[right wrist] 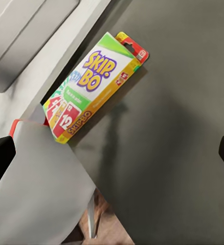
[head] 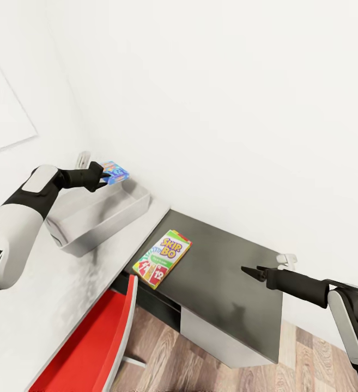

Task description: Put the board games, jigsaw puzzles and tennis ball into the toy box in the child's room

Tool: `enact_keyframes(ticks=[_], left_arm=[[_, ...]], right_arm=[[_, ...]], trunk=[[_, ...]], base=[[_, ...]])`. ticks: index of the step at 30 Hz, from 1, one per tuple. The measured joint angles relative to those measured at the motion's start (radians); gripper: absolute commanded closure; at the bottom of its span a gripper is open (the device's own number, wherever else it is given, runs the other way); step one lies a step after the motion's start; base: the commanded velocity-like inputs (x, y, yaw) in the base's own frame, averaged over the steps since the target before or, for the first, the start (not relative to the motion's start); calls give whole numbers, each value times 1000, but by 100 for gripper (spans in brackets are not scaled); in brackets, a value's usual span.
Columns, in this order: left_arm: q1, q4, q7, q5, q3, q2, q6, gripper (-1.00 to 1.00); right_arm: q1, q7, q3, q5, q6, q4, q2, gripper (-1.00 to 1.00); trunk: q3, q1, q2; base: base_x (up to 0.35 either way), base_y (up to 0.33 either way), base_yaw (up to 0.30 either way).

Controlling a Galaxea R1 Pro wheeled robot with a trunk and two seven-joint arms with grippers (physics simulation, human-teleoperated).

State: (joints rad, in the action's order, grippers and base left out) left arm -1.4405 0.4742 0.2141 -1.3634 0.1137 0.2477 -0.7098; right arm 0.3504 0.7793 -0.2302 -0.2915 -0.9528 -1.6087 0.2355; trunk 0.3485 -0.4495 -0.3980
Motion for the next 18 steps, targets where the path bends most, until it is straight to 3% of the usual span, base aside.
enact_keyframes(ticks=[18], left_arm=[[-1,0,7,1,1,3,-1,100]], right_arm=[[0,0,0,0,0,0,2,-100]], trunk=[[29,0,0]], base=[[0,0,0]])
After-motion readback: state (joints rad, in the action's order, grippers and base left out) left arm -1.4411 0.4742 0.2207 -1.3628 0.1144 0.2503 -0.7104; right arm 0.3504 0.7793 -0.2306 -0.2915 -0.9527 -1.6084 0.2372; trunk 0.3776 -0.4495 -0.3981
